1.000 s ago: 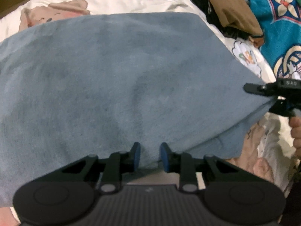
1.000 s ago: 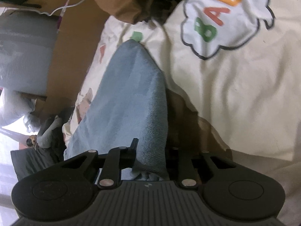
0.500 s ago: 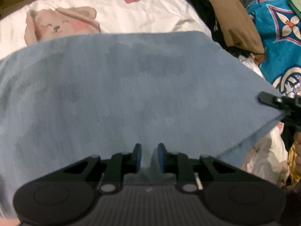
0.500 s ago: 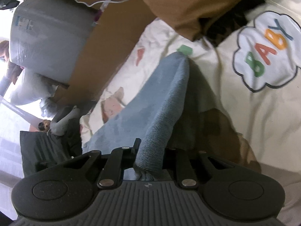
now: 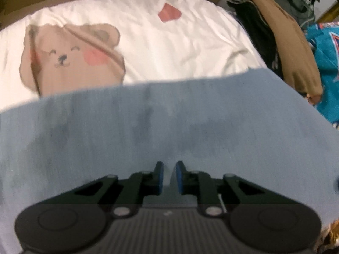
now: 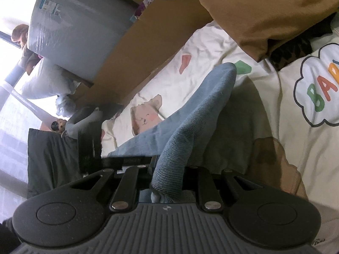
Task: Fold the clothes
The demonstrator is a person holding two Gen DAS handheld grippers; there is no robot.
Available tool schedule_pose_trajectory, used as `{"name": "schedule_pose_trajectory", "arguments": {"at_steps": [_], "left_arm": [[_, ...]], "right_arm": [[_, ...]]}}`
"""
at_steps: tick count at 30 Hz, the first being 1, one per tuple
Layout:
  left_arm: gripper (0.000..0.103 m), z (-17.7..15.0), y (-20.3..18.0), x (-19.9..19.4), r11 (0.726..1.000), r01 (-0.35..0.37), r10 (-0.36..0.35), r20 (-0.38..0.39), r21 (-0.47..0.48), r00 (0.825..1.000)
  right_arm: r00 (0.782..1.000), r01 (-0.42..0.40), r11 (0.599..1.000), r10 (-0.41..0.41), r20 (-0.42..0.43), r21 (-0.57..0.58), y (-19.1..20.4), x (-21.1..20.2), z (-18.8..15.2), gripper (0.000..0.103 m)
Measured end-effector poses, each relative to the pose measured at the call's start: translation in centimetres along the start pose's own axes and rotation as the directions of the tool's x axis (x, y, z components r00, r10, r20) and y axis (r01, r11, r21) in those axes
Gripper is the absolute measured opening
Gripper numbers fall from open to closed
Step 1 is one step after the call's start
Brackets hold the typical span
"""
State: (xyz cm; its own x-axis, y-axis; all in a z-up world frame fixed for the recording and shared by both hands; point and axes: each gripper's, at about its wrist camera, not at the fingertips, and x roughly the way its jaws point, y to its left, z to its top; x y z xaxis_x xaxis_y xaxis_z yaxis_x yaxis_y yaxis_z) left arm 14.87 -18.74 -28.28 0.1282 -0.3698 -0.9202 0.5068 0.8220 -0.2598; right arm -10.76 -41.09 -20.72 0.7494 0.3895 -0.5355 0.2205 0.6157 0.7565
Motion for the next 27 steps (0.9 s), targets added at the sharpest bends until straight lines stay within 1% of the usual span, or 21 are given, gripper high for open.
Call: {"name": "schedule_pose_trajectory", "arguments": {"at_steps": [8, 13, 15, 18, 20, 22, 27], "left_arm": [[0.015, 4.1, -1.4, 0.9, 0.996, -0.075, 0.074, 0.023, 0.041, 0.997], [0.015, 5.9, -1.0, 0.4, 0.992, -0.109, 0.104, 0.074, 0.060, 0.992], [0.015, 6.3, -0.4, 0.2, 0.993, -0.104, 0.101, 0.074, 0.046, 0.992], [0.016, 6.5, 0.3, 1.9, 0.996, -0.087, 0.087, 0.042, -0.003, 0.995], [0.008, 6.3, 1.0, 2.7, 0.995, -0.088, 0.091, 0.056, -0.043, 0.994], [0.008, 6.0, 1.1, 2.9, 0.994, -0.092, 0.096, 0.073, -0.061, 0.993], [0.008, 6.3, 0.4, 2.2, 0.994, -0.109, 0.111, 0.063, -0.025, 0.992]], "right_arm": [[1.000, -0.006, 1.000, 0.006, -0.003, 0.021, -0.4, -0.1, -0.2, 0.015], [1.000, -0.008, 1.000, 0.008, -0.004, 0.030, -0.6, -0.1, -0.2, 0.015], [1.000, -0.007, 0.999, 0.007, -0.005, 0.034, -0.7, -0.1, -0.2, 0.015], [1.000, -0.011, 0.999, 0.011, -0.005, 0.049, -1.0, 0.0, -0.1, 0.015], [1.000, -0.013, 0.998, 0.013, -0.005, 0.056, -1.1, 0.0, -0.1, 0.015], [1.000, -0.013, 0.998, 0.013, -0.005, 0.056, -1.1, 0.0, -0.1, 0.015], [1.000, -0.015, 0.998, 0.015, -0.005, 0.053, -1.1, 0.0, 0.0, 0.015]]}}
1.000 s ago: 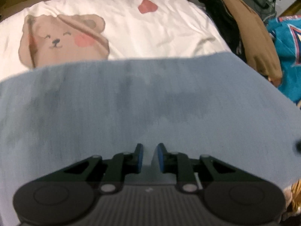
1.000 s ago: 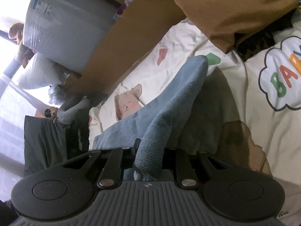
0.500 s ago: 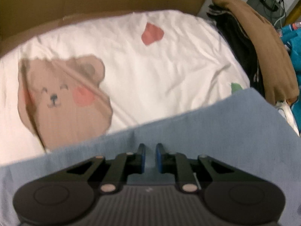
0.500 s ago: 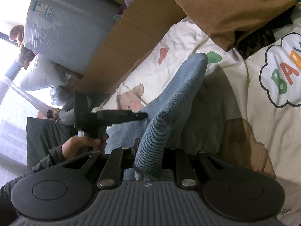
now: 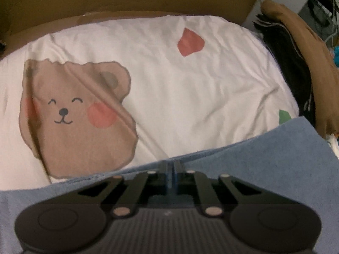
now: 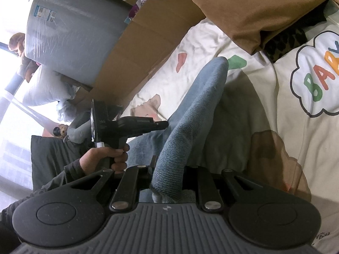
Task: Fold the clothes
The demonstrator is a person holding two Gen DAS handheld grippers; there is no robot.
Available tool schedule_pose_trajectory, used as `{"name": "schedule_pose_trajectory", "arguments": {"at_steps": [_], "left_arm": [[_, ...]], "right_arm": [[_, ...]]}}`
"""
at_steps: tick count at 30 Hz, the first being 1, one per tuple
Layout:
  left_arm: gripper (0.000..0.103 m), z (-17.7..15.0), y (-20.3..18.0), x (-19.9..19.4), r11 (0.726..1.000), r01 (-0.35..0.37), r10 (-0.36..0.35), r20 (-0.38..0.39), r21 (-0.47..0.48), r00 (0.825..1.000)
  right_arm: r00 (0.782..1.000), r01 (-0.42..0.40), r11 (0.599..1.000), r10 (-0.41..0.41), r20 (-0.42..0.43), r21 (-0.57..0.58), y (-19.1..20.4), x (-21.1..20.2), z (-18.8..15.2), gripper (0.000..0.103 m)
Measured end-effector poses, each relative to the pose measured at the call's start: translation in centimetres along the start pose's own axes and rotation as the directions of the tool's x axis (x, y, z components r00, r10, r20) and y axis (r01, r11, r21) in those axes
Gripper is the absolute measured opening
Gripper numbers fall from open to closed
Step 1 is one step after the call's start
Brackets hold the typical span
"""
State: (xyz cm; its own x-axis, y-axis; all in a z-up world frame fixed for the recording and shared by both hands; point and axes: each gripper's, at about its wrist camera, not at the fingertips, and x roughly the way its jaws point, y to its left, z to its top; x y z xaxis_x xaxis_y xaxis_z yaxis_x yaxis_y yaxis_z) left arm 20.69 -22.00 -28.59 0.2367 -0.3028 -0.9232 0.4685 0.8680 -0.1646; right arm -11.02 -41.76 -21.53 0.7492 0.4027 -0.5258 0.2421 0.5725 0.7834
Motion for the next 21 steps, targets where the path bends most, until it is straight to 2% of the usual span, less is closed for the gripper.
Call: {"name": "schedule_pose_trajectory", "arguments": {"at_steps": [8, 21], "left_arm": [[0.011, -2.6, 0.2, -2.4, 1.000, 0.026, -0.026, 0.008, 0.012, 1.000], [0.013, -11.2, 0.3, -4.0, 0.993, 0.117, -0.118, -0.111, -0.018, 0.987]], "right_arm": [[1.000, 0.001, 1.000, -0.001, -0.001, 0.002, -0.1, 0.0, 0.1, 0.015], [1.000, 0.012, 1.000, -0.012, -0.001, -0.011, 0.3, 0.0, 0.1, 0.015]]}}
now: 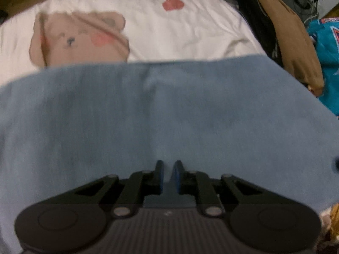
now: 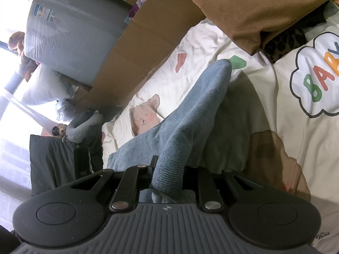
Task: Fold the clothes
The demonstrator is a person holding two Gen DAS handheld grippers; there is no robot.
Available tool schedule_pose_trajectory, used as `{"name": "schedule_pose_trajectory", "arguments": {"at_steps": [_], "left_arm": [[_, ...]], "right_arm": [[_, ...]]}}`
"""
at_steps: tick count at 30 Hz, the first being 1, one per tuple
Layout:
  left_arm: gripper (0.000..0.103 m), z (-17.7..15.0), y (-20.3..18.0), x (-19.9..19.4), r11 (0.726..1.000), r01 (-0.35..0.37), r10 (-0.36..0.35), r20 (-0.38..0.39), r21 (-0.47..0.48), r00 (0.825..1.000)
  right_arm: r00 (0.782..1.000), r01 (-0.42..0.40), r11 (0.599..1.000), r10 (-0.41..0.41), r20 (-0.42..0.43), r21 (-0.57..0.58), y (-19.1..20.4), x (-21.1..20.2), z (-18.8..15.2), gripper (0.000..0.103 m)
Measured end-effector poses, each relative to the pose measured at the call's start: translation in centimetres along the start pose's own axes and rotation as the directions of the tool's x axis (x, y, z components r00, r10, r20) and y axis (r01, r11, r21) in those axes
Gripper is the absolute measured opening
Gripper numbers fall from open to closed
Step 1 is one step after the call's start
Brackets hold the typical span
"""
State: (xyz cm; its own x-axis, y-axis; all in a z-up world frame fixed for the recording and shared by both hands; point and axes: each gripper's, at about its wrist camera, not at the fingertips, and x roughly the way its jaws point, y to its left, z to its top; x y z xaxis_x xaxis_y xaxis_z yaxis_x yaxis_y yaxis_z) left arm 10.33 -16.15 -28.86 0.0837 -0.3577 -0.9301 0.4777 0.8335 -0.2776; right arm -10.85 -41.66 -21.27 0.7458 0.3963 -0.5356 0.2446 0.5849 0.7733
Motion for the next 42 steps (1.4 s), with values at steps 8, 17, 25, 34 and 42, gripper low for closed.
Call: {"name": "schedule_pose_trajectory", "arguments": {"at_steps": [8, 17, 25, 34, 42], "left_arm": [[0.013, -3.7, 0.3, -1.1, 0.999, 0.034, -0.034, -0.031, 0.013, 0.999], [0.013, -5.4, 1.4, -1.3, 0.995, 0.079, -0.078, 0.019, -0.068, 0.997], [0.012, -6.2, 2.8, -1.1, 0.981, 0.130, -0.121, 0.072, -0.141, 0.990], [0.011, -7.6, 3.6, -1.2, 0.969, 0.171, -0.146, 0.145, -0.179, 0.979], [0.008, -6.9, 5.5, -1.0, 0.926, 0.246, -0.222, 0.116, -0.286, 0.968]], "right_arm": [[1.000, 0.022, 0.997, -0.022, -0.007, -0.075, 2.3, 0.3, 0.5, 0.015], [0.996, 0.043, 0.973, -0.060, -0.073, -0.225, 7.7, 1.1, 1.4, 0.015], [0.987, 0.052, 0.924, -0.106, -0.124, -0.380, 13.0, 2.5, 1.0, 0.015], [0.975, 0.032, 0.855, -0.141, -0.173, -0.518, 18.1, 4.1, -0.4, 0.015], [0.963, 0.034, 0.816, -0.181, -0.199, -0.577, 20.6, 5.2, -0.6, 0.015]]}}
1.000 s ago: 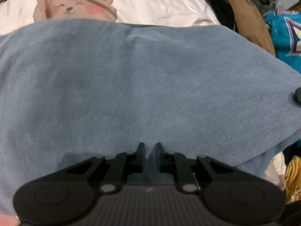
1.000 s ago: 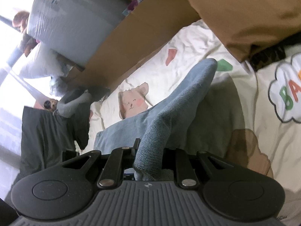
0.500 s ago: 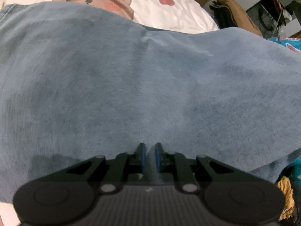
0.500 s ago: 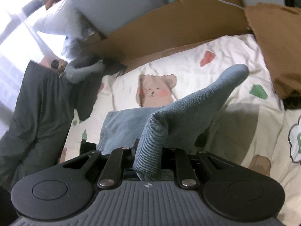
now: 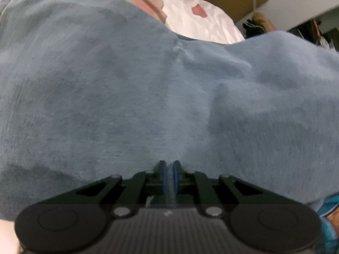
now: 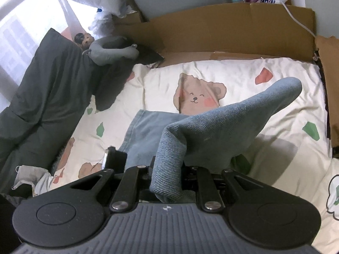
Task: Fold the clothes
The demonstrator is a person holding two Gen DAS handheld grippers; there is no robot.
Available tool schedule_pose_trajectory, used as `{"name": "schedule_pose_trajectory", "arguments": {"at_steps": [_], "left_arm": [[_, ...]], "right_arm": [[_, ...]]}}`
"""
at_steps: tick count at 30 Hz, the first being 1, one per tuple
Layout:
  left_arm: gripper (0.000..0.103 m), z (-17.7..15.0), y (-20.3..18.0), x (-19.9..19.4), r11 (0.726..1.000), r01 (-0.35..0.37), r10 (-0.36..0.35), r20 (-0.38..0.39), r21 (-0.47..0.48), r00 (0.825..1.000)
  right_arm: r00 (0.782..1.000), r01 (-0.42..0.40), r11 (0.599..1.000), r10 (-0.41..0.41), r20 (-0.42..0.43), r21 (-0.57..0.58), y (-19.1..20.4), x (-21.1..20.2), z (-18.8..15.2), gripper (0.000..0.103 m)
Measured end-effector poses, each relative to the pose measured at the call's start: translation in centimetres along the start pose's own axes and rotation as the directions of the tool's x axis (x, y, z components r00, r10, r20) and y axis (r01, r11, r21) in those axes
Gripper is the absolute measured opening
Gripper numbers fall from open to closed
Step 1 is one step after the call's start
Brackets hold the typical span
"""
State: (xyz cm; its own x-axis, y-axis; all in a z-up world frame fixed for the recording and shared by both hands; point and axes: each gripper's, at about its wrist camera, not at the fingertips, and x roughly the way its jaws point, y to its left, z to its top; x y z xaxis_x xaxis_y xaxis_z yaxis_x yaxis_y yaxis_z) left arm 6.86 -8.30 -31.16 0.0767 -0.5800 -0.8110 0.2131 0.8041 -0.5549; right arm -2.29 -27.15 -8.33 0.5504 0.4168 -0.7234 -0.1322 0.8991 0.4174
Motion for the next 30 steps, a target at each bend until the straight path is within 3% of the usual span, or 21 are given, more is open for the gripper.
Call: {"name": "schedule_pose_trajectory", "arguments": {"at_steps": [3, 9, 13, 17, 21, 25, 27, 30], "left_arm": [[0.009, 1.9, 0.2, -0.2, 0.999, -0.002, 0.002, 0.003, -0.043, 1.000], [0.012, 7.9, -1.3, 1.1, 1.000, -0.019, 0.019, 0.060, -0.005, 0.998], [0.011, 9.7, -2.4, 2.6, 0.997, -0.069, 0.066, 0.095, 0.020, 0.993], [0.010, 11.4, -2.0, 3.1, 0.997, -0.069, 0.072, 0.137, -0.028, 0.988], [0.003, 13.1, -0.4, 4.8, 0.996, -0.030, 0.039, 0.105, -0.083, 0.994], [0.005, 12.8, 1.0, 2.3, 0.995, 0.011, -0.003, 0.078, -0.097, 0.997], [0.018, 11.2, 2.2, -0.7, 0.993, 0.032, -0.020, 0.101, -0.117, 0.995], [0.018, 9.1, 3.4, -5.2, 0.997, -0.052, 0.063, 0.187, -0.063, 0.980]], "right_arm": [[1.000, 0.022, 1.000, -0.022, -0.006, 0.020, -0.5, -0.1, 0.5, 0.015], [0.999, 0.051, 0.998, -0.051, -0.019, 0.025, -0.6, 0.0, 0.8, 0.015], [0.998, 0.059, 0.998, -0.059, -0.029, 0.006, -0.1, 0.2, 1.0, 0.015], [0.998, 0.057, 0.998, -0.058, -0.036, -0.012, 0.5, 0.3, 1.1, 0.015], [0.997, 0.053, 0.998, -0.055, -0.047, -0.046, 1.3, 0.6, 1.3, 0.015], [0.997, 0.043, 0.995, -0.049, -0.062, -0.086, 2.3, 1.0, 1.4, 0.015], [0.996, 0.043, 0.993, -0.051, -0.071, -0.106, 2.8, 1.3, 1.4, 0.015], [0.995, 0.044, 0.990, -0.055, -0.082, -0.136, 3.5, 1.6, 1.5, 0.015]]}}
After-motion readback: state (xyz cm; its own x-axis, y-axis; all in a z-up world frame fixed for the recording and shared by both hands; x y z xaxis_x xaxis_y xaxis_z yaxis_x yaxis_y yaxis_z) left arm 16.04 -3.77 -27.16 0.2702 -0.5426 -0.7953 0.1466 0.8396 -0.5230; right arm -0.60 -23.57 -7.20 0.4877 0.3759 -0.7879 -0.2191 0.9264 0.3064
